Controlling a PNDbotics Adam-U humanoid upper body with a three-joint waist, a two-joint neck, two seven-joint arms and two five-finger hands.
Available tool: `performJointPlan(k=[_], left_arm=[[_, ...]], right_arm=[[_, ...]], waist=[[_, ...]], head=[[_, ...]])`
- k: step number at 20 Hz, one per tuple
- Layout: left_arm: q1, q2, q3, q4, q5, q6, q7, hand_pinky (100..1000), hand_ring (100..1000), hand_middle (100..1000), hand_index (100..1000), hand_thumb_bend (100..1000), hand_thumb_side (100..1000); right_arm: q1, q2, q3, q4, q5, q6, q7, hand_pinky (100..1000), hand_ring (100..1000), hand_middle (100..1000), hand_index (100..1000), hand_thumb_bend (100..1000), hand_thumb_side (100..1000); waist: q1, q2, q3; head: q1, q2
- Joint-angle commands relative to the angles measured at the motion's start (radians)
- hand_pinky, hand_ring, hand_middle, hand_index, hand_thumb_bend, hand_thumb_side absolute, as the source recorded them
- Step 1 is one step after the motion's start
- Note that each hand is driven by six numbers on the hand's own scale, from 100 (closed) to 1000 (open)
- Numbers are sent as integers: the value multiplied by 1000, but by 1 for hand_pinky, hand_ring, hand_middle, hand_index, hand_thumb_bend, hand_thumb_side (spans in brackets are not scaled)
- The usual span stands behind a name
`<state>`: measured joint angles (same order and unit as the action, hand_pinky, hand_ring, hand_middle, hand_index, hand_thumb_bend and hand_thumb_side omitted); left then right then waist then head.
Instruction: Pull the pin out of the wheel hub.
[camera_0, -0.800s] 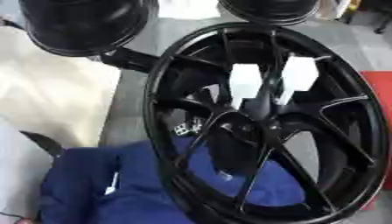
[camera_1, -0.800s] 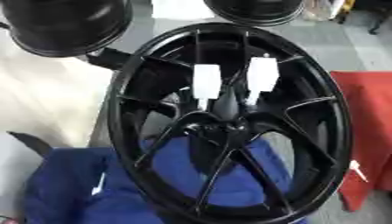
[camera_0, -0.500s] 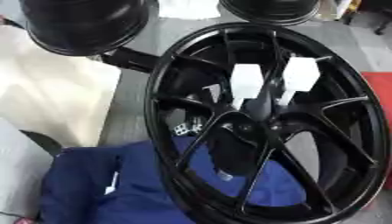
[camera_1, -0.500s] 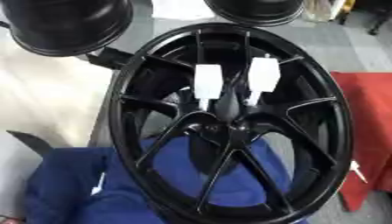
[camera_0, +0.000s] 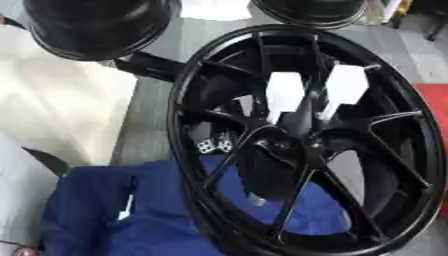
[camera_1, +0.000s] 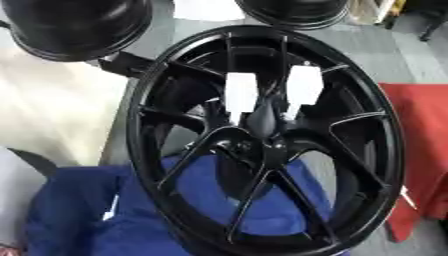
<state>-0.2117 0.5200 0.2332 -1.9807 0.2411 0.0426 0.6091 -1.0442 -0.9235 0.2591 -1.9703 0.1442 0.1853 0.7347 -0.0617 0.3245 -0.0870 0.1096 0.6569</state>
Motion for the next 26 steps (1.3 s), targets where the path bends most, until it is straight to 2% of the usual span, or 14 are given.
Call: performJointPlan(k=[1,6,13,19,22,26], left_arm=[[-4,27,2,-19,-1,1,-5,737,717,648,739,440,449],[-5,27,-1,-19,2,2,-8,738,718,648,739,438,450],[-5,27,-3,-19,6,4,-11,738,718,648,739,435,451],[-6,25,-4,-19,9,6,-13,738,719,648,739,434,452],[-7,24,-4,-19,11,6,-13,738,719,649,739,434,452],[-8,22,-4,-19,13,8,-13,738,719,649,738,433,453]], right_arm=[[-31,-33,16,-20,14,1,88,809,757,775,821,100,672],[-58,-28,52,-24,21,2,166,811,760,775,823,100,670],[-101,-7,95,-25,30,4,172,804,757,774,822,100,662],[-126,8,120,-27,28,32,172,801,762,783,827,100,641],[-123,6,136,-22,27,50,164,800,776,806,844,100,601],[-105,-5,152,-12,54,67,160,807,805,830,882,100,499]], waist=[[2,-16,0],[-3,-18,0],[-9,-22,0],[-12,-24,-1],[-14,-24,0],[-15,-22,2]], head=[[-5,-4],[-6,0],[-10,7],[-12,9],[-13,12],[-13,13]])
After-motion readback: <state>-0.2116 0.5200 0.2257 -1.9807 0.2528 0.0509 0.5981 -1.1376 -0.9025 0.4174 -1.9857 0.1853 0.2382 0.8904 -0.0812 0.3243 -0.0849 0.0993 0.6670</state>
